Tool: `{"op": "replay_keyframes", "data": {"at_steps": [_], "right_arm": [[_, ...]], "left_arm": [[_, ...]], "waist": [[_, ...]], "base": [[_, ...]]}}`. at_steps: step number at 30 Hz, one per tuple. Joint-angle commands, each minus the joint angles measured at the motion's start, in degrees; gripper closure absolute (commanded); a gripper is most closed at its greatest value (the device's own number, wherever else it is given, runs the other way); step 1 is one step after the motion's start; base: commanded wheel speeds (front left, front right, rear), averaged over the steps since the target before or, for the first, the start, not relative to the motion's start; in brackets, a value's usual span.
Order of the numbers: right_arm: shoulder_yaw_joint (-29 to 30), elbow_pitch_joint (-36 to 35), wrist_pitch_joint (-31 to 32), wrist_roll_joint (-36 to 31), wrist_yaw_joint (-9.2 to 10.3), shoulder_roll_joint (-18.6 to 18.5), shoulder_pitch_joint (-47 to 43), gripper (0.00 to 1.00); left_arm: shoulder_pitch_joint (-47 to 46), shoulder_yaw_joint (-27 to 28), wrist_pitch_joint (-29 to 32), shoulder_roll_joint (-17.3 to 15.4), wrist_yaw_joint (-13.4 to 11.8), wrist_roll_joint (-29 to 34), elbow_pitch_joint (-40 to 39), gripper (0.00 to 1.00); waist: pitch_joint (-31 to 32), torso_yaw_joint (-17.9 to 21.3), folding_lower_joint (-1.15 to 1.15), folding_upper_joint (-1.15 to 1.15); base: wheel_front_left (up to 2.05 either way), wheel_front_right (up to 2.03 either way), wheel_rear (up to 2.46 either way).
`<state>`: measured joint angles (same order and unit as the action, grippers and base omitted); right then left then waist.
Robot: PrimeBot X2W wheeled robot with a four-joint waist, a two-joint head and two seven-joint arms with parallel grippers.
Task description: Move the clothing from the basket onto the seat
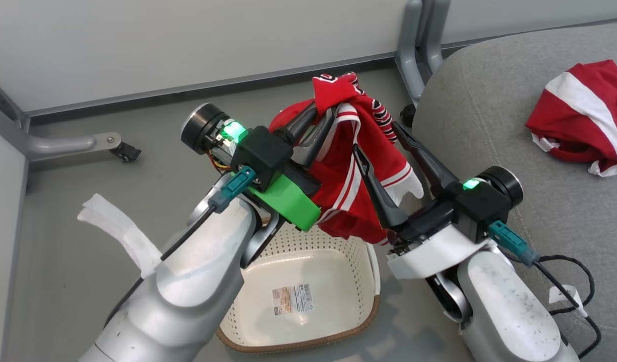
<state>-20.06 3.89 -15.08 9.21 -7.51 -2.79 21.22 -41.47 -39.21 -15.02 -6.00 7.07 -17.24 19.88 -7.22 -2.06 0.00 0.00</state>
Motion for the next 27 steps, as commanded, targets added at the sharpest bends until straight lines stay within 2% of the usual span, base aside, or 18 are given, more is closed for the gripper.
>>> {"op": "replay_keyframes", "data": {"at_steps": [1, 11, 20, 21, 23, 27], "right_arm": [[-0.3, 0.8, -0.1, -0.4, 0.04, -0.2, 1.2, 0.0], [0.0, 7.7, -0.1, -4.4, 0.04, -0.2, 6.2, 0.0], [-0.8, 13.7, -0.1, -2.2, 0.04, -0.2, 8.5, 0.0], [-1.0, 14.5, -0.1, -1.9, 0.04, -0.2, 8.6, 0.36], [-0.9, 15.4, -0.1, -1.5, 0.04, -0.2, 8.8, 1.0], [-0.4, 16.1, -0.1, -0.9, 0.04, -0.2, 8.6, 1.0]], "left_arm": [[0.0, -0.2, -0.2, 0.4, 0.1, 0.3, -0.2, 1.0], [-0.1, -1.6, -0.2, 1.5, 0.3, 0.3, -0.7, 1.0], [0.3, -2.9, -0.2, 2.2, 0.4, 0.1, -1.5, 1.0], [0.3, -3.0, -0.2, 2.3, 0.4, 0.0, -1.6, 1.0], [0.3, -3.1, -0.2, 2.4, 0.4, -0.1, -1.6, 1.0], [0.6, -3.2, -0.2, 2.4, 0.4, 0.0, -1.1, 1.0]], "waist": [[-0.3, -0.5, 0.0, 0.0], [-1.3, -2.2, 0.0, 0.0], [-2.0, -2.9, 0.0, 0.0], [-2.0, -3.0, 0.0, 0.0], [-2.2, -3.2, 0.0, 0.0], [-2.5, -3.3, 0.0, 0.0]], "base": [[0.0, 0.0, 0.0], [0.0, 0.0, 0.0], [0.0, 0.0, 0.0], [0.0, 0.0, 0.0], [0.0, 0.0, 0.0], [0.0, 0.0, 0.0]]}}
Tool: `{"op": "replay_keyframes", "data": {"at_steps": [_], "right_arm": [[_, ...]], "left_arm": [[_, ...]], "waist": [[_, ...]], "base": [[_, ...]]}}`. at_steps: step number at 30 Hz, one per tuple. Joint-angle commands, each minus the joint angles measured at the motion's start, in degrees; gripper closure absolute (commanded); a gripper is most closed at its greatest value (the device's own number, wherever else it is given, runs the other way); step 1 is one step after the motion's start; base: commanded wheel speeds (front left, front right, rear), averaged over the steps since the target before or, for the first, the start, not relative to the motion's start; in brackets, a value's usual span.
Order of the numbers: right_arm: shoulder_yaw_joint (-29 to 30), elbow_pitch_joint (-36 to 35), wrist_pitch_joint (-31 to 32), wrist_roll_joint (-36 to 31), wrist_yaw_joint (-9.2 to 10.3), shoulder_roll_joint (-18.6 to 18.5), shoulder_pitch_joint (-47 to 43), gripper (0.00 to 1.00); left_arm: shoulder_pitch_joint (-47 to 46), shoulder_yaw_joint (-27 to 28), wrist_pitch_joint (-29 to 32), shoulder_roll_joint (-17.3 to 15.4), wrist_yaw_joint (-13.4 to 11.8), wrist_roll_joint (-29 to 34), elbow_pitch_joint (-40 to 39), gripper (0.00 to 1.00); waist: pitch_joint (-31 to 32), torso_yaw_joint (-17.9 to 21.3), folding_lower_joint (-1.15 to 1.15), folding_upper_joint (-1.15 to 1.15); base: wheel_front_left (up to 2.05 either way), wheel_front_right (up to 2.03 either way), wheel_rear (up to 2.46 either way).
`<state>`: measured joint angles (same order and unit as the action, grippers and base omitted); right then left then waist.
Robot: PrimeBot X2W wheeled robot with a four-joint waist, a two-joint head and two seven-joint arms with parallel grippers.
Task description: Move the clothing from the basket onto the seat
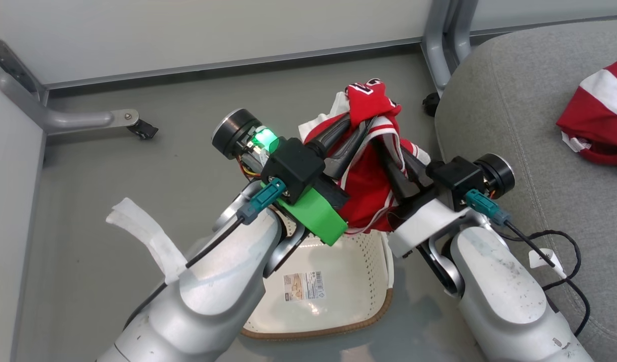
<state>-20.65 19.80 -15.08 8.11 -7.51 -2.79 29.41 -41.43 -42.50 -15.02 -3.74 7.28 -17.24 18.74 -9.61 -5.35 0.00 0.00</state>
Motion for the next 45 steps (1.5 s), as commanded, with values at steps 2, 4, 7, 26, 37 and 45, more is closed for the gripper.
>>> {"op": "replay_keyframes", "data": {"at_steps": [2, 4, 7, 26, 37, 45], "right_arm": [[0.4, 0.2, -0.1, 0.2, 0.04, -0.2, 0.4, 1.0], [0.6, 0.1, -0.1, 0.2, 0.04, -0.2, 0.4, 1.0], [0.8, 0.0, -0.1, 0.5, 0.04, -0.2, 0.5, 1.0], [3.0, -0.5, -0.1, 1.5, 0.04, -0.2, -0.2, 1.0], [5.8, -0.5, -0.1, 0.8, 0.04, -0.2, -1.0, 1.0], [8.7, -0.9, -0.1, 0.5, 0.04, -0.2, -2.4, 1.0]], "left_arm": [[0.7, 0.2, -0.2, 0.1, 0.1, 0.1, 0.2, 1.0], [0.8, 0.2, -0.2, 0.1, 0.2, 0.2, 0.4, 1.0], [0.8, 0.2, -0.2, 0.1, 0.2, 0.3, 0.5, 1.0], [0.7, 0.0, -0.1, 0.1, 0.3, 0.1, 1.5, 0.14], [1.2, 0.7, -0.1, 0.0, 0.3, 1.2, 1.5, 0.0], [2.0, 1.0, -0.1, -0.4, 0.3, 1.7, 1.5, 0.0]], "waist": [[-0.3, 0.1, 0.0, 0.0], [-0.4, 0.1, 0.0, 0.0], [-0.6, 0.2, 0.0, 0.0], [-0.7, 0.2, 0.0, 0.0], [-0.6, 0.5, 0.0, 0.0], [-0.6, 2.0, 0.0, 0.0]], "base": [[0.0, 0.0, 0.0], [0.0, 0.0, 0.0], [0.0, 0.0, 0.0], [0.0, 0.0, 0.0], [0.0, 0.0, 0.0], [0.0, 0.0, 0.0]]}}
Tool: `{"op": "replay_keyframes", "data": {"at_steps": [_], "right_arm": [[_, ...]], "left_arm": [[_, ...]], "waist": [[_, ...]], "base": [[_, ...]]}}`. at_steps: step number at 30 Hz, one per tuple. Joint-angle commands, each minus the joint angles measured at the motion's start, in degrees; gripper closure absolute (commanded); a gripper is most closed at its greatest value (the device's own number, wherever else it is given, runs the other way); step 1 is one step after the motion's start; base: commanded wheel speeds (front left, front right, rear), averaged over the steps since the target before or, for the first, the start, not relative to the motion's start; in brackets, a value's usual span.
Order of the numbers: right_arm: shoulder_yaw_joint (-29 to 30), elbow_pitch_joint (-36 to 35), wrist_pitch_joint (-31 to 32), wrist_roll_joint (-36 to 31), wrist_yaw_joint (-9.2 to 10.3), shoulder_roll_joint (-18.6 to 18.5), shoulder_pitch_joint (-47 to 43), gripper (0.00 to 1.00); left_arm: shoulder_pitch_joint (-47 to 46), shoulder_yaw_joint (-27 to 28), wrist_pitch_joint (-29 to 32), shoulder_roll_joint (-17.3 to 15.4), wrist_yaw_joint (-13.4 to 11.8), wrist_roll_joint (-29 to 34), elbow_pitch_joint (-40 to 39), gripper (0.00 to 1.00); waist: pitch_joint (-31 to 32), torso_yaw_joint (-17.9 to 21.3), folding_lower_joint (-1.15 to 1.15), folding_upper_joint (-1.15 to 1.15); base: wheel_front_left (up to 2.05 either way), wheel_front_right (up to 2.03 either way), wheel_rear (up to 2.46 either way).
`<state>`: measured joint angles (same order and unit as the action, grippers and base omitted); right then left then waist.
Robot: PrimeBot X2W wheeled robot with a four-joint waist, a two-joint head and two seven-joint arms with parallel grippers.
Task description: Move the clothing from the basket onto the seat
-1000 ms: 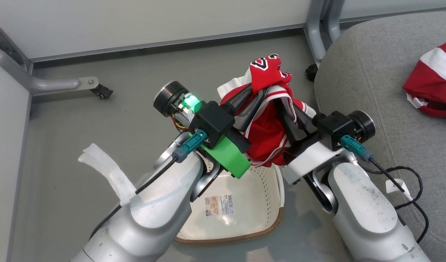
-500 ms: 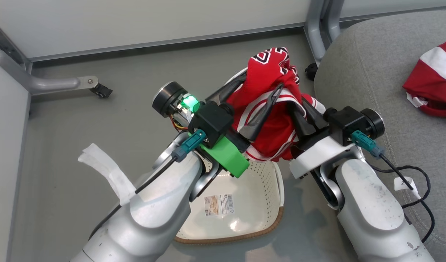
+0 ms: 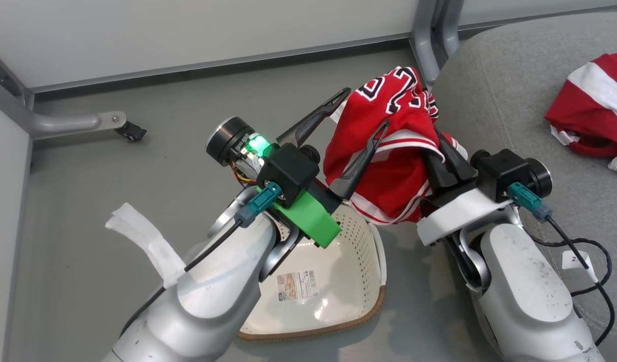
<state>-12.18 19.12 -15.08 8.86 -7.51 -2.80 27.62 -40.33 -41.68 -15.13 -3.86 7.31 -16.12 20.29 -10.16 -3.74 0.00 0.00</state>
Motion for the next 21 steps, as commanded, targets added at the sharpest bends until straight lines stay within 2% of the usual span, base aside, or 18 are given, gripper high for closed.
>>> {"op": "replay_keyframes", "data": {"at_steps": [1, 21], "right_arm": [[0.6, -0.4, -0.1, -0.4, 0.04, -0.2, -0.8, 1.0], [8.5, -6.1, -0.1, -0.7, 0.04, -0.2, -6.8, 1.0]], "left_arm": [[1.0, 0.1, 0.0, -0.3, 0.2, 0.6, -0.1, 0.0], [4.0, -1.4, 0.0, -2.3, 0.2, 1.2, 0.1, 0.0]], "waist": [[-0.1, 0.6, 0.0, 0.0], [-1.5, 13.0, 0.0, 0.0]], "base": [[0.0, 0.0, 0.0], [0.0, 0.0, 0.0]]}}
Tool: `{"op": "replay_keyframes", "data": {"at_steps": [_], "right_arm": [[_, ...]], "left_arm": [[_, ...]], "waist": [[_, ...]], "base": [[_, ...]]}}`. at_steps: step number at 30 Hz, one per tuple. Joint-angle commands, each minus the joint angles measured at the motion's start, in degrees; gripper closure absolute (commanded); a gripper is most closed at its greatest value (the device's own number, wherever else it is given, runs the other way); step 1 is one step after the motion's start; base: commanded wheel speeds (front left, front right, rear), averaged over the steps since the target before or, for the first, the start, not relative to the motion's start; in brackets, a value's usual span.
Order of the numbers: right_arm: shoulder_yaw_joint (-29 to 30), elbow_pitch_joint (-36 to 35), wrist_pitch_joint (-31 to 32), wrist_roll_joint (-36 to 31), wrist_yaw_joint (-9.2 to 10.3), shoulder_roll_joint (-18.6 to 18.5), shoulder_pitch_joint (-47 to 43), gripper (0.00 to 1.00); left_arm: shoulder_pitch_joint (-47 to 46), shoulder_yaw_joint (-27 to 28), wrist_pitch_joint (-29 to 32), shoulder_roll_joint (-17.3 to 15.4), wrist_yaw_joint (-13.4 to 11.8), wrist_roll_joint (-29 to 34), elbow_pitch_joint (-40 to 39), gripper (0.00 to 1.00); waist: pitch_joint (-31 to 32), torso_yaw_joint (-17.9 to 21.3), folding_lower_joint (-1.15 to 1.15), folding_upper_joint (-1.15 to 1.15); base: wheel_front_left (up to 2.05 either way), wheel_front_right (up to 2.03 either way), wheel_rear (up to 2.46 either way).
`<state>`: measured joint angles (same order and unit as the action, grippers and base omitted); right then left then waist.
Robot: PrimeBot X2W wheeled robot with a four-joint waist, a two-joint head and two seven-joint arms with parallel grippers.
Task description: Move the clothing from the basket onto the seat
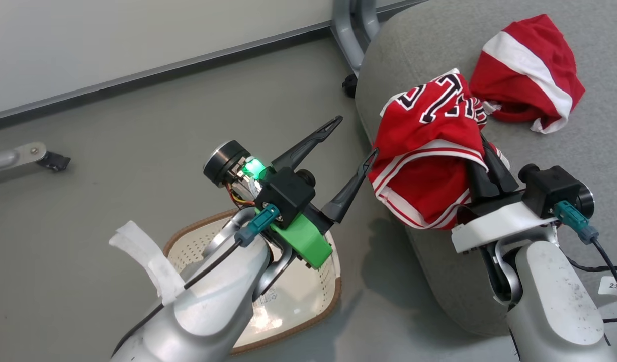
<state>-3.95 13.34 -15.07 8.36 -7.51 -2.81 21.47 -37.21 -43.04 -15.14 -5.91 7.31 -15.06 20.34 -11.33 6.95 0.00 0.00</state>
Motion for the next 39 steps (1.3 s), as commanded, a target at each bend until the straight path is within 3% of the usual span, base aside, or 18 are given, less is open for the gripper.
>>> {"op": "replay_keyframes", "data": {"at_steps": [1, 19, 29, 39], "right_arm": [[0.5, -0.5, -0.1, -0.3, 0.04, -0.2, -0.9, 1.0], [7.2, -3.2, -0.1, 1.0, 0.04, -0.2, -5.6, 1.0], [9.0, -4.3, -0.2, 0.8, 0.04, -0.2, -5.0, 1.0], [12.2, -6.9, -0.2, -0.2, 0.04, -0.2, 4.4, 1.0]], "left_arm": [[1.0, -0.3, 0.0, -0.3, 0.2, 0.1, 0.1, 0.0], [0.3, -3.8, 0.0, -0.4, 0.2, -0.4, 1.1, 0.0], [0.0, -3.6, 0.0, -0.9, 0.3, -0.5, 0.8, 0.0], [-1.5, -3.0, 0.0, -1.4, 0.2, 0.3, 0.4, 0.0]], "waist": [[-0.4, 2.9, 0.0, 0.0], [-2.7, 10.8, 0.0, 0.0], [-3.5, 10.9, 0.0, 0.0], [-7.1, 9.1, 0.0, 0.0]], "base": [[0.0, 0.0, 0.0], [0.0, 0.0, 0.0], [0.0, 0.0, 0.0], [0.0, 0.0, 0.0]]}}
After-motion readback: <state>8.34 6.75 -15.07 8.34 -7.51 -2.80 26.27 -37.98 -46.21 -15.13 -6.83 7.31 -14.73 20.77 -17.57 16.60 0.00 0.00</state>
